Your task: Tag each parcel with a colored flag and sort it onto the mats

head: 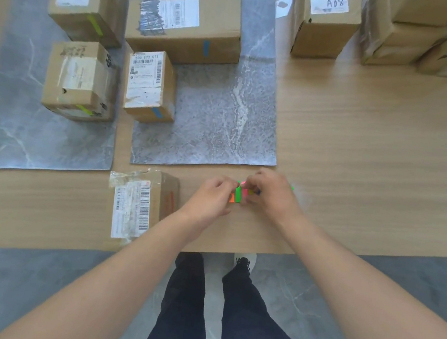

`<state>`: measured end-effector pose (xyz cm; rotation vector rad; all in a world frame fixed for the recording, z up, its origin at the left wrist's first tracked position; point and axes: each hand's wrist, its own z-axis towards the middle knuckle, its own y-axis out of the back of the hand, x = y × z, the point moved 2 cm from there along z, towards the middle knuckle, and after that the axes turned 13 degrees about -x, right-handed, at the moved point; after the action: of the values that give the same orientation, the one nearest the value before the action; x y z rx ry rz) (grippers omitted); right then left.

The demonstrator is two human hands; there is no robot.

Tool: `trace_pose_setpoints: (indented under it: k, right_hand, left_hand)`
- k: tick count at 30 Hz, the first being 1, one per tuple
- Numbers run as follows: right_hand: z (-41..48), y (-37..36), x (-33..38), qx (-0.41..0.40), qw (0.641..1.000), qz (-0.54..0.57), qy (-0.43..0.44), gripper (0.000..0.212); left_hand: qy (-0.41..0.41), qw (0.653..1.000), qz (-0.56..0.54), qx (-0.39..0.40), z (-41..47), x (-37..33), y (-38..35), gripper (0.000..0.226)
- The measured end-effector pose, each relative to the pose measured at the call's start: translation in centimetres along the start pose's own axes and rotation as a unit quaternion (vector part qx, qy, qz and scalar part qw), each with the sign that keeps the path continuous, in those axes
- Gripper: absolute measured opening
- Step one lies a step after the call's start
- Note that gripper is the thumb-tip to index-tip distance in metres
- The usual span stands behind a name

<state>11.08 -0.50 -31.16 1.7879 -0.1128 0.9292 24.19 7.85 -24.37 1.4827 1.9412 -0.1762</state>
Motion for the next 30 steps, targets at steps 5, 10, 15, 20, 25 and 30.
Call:
trace_pose_setpoints:
  k: [5,10,15,20,25,30]
  right_hand:
    - [0.1,-0.1,-0.1,-0.004,1.000,0.001,0.026,0.010]
    - [0.1,0.0,-0.2,0.001,0.998,-0.004,0.055,0.013]
    - [-1.0,0.0,-0.3,-0.020,0.989,-0.044,0.142,0.007]
    - [-1.6,-0.1,-0.6,-0.052,0.983,-0.045,0.168,0.006]
    - [-1.5,0.1,-1.1,-0.031,0.984,-0.043,0.172,0.022]
    - [-1.0,0.3,-1.0,-0.037,0.996,0.026,0.072,0.017]
  left_hand:
    - [-0.056,0.991,0.121,0.021,0.3,0.6,0.7,0.044]
    - [-0.161,0.944,0.287,0.024,0.5,0.5,0.9,0.047]
    - [-0.293,0.852,0.431,0.053,1.1,0.7,0.8,0.046]
    - [-0.347,0.778,0.520,0.061,0.8,0.7,0.8,0.039]
    - [-0.353,0.771,0.527,0.054,0.9,0.9,0.7,0.036]
    - [-0.364,0.767,0.526,0.052,0.9,1.1,0.5,0.036]
